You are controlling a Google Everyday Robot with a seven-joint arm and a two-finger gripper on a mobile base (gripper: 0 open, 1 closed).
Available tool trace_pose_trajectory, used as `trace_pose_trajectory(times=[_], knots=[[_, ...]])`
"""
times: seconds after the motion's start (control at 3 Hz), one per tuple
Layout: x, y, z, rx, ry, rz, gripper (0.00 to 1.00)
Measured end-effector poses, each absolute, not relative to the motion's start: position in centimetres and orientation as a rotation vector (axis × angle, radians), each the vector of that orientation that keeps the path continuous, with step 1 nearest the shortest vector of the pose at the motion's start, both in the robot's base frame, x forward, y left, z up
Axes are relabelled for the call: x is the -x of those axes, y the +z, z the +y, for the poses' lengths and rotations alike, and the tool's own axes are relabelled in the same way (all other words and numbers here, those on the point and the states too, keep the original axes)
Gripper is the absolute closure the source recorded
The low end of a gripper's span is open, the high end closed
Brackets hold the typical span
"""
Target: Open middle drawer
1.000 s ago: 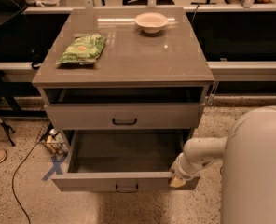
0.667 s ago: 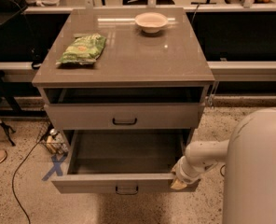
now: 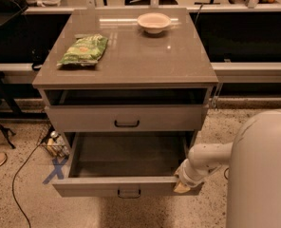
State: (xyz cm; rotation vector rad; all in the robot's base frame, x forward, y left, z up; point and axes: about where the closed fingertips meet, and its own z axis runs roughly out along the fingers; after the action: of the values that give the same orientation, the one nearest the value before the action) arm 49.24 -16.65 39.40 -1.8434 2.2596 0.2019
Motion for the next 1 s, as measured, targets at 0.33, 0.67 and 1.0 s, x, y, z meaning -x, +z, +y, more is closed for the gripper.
trace_pose_trajectory(times=[0.33, 0.67, 1.0], knots=[[-49.15, 39.3, -16.6, 1.845, 0.205, 2.26, 0.36], [-49.06, 39.2, -16.55, 1.847, 0.207, 2.261, 0.13], [-48.99, 39.12, -16.51, 1.849, 0.21, 2.261, 0.0]])
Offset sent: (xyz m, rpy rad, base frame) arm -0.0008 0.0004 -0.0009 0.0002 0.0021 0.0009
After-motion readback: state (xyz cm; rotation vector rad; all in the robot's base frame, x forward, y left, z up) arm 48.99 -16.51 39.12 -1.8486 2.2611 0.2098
